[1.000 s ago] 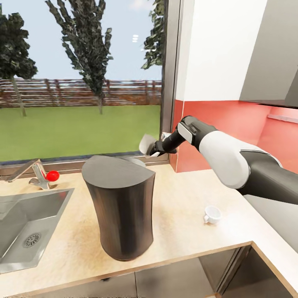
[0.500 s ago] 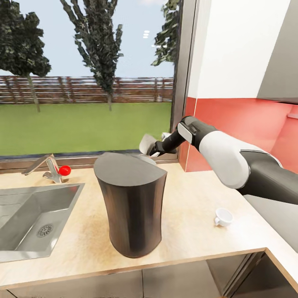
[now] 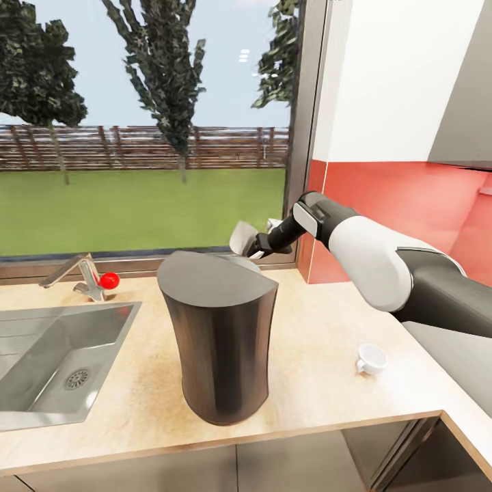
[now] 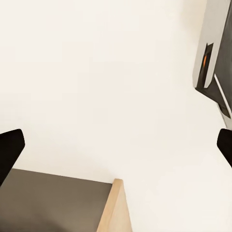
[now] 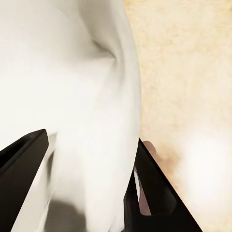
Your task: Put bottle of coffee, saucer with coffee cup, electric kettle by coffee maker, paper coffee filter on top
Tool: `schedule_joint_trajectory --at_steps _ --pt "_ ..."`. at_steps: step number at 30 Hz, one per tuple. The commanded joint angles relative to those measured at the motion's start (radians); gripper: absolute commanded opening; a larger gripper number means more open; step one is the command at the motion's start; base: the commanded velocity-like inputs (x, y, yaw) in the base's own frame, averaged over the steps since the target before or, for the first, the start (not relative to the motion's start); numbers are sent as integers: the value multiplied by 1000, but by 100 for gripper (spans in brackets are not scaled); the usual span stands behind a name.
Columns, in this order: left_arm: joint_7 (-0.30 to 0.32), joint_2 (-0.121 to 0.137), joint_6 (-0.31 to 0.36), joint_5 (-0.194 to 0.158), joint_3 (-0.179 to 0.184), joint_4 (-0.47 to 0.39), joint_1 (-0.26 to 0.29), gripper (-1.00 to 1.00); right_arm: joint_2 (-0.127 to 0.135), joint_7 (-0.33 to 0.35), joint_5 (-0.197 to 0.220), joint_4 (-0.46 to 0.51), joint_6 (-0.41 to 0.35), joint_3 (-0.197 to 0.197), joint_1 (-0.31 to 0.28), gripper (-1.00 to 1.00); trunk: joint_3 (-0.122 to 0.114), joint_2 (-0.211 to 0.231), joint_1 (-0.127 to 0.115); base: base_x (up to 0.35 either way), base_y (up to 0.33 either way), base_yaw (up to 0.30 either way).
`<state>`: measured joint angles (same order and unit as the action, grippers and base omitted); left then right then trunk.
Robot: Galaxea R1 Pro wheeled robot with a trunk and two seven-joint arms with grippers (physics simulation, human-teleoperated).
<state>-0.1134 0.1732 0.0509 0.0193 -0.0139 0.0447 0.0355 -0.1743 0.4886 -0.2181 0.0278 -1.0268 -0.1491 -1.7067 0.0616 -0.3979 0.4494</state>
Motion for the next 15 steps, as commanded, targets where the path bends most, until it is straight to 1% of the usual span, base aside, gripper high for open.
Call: schedule_joint_trajectory --at_steps 1,15 --pt "-2 0 1 2 -1 1 1 100 0 4 -10 1 -4 -7 -1 -100 2 -2 1 0 0 0" --pt "-2 0 1 2 -1 1 1 100 0 4 -11 1 -4 -7 -1 -100 -19 -2 1 0 0 0"
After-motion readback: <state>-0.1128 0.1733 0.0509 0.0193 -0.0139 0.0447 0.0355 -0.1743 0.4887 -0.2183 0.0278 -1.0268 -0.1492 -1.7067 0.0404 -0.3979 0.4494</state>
